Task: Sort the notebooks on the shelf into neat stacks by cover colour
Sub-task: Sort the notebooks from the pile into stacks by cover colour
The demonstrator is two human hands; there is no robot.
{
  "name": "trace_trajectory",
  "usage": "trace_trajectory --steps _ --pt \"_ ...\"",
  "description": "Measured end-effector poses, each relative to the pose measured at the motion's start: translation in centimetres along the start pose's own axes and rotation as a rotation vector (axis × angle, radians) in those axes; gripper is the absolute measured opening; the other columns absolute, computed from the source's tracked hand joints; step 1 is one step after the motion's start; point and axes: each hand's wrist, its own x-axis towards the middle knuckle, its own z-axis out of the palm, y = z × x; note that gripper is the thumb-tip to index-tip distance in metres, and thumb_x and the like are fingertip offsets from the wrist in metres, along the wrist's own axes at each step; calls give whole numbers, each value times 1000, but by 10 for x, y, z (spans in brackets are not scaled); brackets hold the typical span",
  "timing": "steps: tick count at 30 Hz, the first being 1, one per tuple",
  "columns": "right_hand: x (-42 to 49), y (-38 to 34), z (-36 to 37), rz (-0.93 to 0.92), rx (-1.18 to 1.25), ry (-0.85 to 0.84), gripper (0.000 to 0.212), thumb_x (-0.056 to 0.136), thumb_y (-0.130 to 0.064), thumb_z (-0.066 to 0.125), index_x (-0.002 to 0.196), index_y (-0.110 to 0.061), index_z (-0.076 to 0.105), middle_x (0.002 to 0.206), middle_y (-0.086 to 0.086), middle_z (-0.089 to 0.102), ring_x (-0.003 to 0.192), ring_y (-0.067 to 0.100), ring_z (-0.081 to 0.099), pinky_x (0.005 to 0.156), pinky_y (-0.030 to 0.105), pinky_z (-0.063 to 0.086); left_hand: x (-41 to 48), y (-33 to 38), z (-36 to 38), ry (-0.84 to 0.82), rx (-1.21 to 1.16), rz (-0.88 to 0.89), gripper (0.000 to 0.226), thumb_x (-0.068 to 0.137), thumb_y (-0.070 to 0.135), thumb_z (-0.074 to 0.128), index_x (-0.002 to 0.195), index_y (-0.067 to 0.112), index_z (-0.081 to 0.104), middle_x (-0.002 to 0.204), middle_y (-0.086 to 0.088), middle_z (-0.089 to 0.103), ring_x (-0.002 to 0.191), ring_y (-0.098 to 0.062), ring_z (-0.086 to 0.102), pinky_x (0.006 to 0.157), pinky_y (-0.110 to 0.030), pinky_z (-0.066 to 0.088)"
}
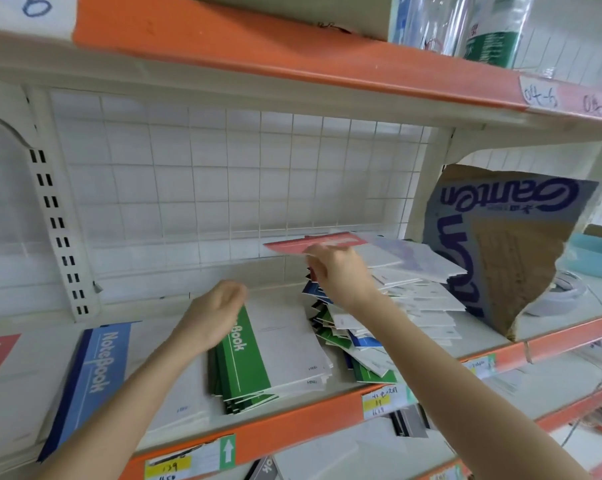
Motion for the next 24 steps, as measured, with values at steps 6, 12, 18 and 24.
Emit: trace_trajectory --steps 6,12,18,24 --pt "-23 -11 -1 -444 294 35 47 98 -32 38 96 3 69 94 14 70 93 21 61 84 28 46 0 -5 -15 -272 -1397 -511 72 93 58 37 104 -10 58 94 -25 69 79 -35 69 64 -40 58" --pt "-32 6 -8 -434 203 -290 43 85 -38 61 115 -8 66 118 6 66 117 27 55 97 36 43 -11 1 -11 -131 -1221 -530 8 89 -1 48 94 -2 55 59 -13 68 45 -18 65 36 -21 48" --pt "-13 21 -17 -8 103 -293 48 80 -21 71 125 -10 59 134 11 52 130 27 39 110 41 28 -24 -2 -20 -48 -1195 -483 23 90 -9 37 94 6 55 88 -12 62 79 -24 60 58 -35 51" --pt "21 31 1 529 -228 -479 49 94 -47 37 127 -13 46 131 16 48 119 34 44 100 46 37 -35 -2 -19 -35 -1226 -483 27 88 -12 36 94 7 54 89 -12 62 82 -26 59 64 -36 44"
